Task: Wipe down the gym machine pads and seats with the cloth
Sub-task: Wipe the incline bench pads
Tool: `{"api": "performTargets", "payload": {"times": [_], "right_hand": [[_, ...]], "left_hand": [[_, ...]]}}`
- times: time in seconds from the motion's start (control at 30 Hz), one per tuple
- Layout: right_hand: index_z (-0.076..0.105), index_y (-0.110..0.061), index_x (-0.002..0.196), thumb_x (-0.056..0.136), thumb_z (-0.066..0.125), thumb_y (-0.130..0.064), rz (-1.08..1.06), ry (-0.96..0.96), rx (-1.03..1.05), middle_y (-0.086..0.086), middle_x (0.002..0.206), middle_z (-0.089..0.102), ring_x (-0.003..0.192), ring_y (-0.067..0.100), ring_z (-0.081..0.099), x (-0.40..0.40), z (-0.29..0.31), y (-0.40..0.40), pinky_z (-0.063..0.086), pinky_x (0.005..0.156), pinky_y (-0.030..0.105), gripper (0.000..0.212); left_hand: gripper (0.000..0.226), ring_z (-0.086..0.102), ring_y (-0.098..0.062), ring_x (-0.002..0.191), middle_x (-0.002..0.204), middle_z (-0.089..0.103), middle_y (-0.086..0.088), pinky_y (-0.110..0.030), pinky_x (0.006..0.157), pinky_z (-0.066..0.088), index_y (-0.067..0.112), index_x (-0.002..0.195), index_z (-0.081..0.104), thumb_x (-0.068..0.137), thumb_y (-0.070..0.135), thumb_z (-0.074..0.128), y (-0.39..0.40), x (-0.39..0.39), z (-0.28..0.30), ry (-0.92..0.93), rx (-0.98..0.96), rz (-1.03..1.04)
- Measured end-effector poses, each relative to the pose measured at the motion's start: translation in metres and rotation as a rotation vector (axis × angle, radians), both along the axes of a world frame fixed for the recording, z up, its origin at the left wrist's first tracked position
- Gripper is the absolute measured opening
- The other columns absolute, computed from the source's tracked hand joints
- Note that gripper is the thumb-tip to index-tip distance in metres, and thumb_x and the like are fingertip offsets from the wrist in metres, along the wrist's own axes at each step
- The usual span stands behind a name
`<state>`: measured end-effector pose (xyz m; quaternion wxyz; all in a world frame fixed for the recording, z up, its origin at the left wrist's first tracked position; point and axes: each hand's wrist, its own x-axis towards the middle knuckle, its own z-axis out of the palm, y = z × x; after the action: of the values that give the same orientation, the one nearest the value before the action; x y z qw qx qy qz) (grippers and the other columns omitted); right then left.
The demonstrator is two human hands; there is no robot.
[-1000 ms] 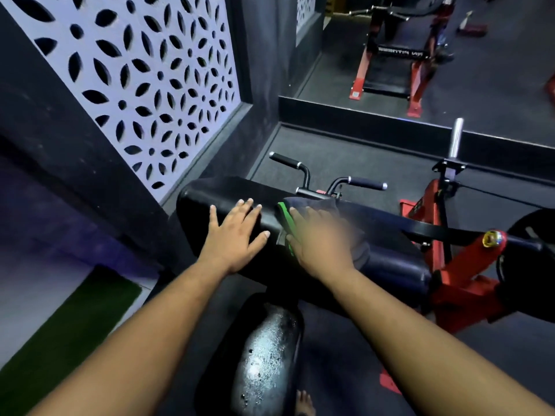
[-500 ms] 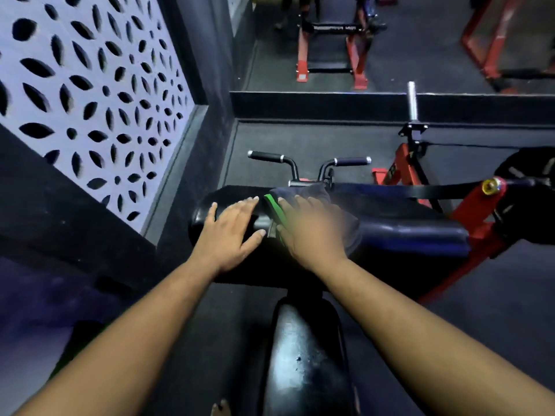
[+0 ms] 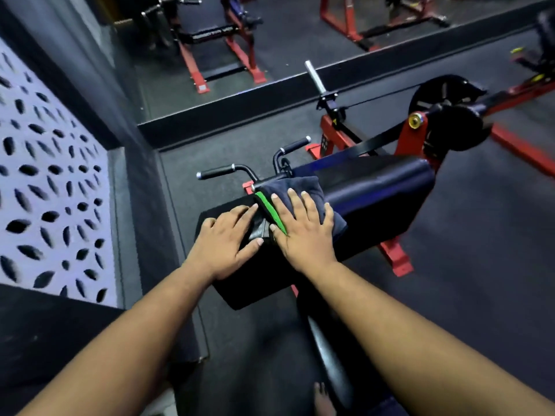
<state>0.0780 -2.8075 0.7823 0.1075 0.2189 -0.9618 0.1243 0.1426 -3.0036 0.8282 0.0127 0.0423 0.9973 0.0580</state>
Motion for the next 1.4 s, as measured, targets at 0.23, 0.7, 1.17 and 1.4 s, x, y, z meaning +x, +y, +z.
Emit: {"api": "performTargets", "payload": {"times": [0.23,0.7,1.17,1.4], "right_hand": [[0.018,-0.04,0.161,0.097,0.032,-0.061,-0.28,-0.078,-0.16,-0.001,0.17,0.018,0.155,0.024,0.017,0.037,-0.008,-0.035,0.019,0.118,0.064,0.068],[0.021,-0.041,0.16,0.096,0.041,-0.05,-0.818,-0.077,-0.83,0.006,0.163,0.03,0.142,0.03,0.037,0.161,-0.051,-0.178,0.04,0.11,0.058,0.067],[0.011,-0.055,0.149,0.1,0.036,-0.059,-1.099,-0.198,-1.601,-0.018,0.165,0.004,0.159,0.017,-0.004,0.129,-0.156,-0.179,0.002,0.128,0.038,0.056],[0.026,-0.047,0.158,0.105,0.038,-0.048,-0.925,-0.086,-1.529,-0.01,0.171,0.013,0.158,0.009,0.001,0.123,-0.074,-0.196,0.009,0.125,0.036,0.054]], "left_hand": [[0.088,0.025,-0.022,0.15,0.166,0.022,-0.003,-0.046,0.111,0.025,0.034,0.163,0.005,0.087,0.077,0.015,-0.015,-0.008,0.002,-0.076,0.108,-0.109],[0.056,0.042,-0.019,0.144,0.157,0.041,-0.001,-0.046,0.106,0.038,0.012,0.131,0.053,0.095,0.053,0.04,-0.053,-0.013,-0.004,0.099,0.452,-0.68],[0.074,0.008,-0.014,0.158,0.172,0.004,0.007,-0.061,0.121,0.021,0.037,0.162,0.013,0.096,0.065,0.028,-0.052,-0.027,-0.014,-0.051,0.182,-0.736],[0.075,0.009,-0.015,0.158,0.172,0.007,0.006,-0.06,0.121,0.022,0.033,0.163,0.015,0.096,0.065,0.025,-0.051,-0.029,-0.014,-0.052,0.169,-0.735]]}}
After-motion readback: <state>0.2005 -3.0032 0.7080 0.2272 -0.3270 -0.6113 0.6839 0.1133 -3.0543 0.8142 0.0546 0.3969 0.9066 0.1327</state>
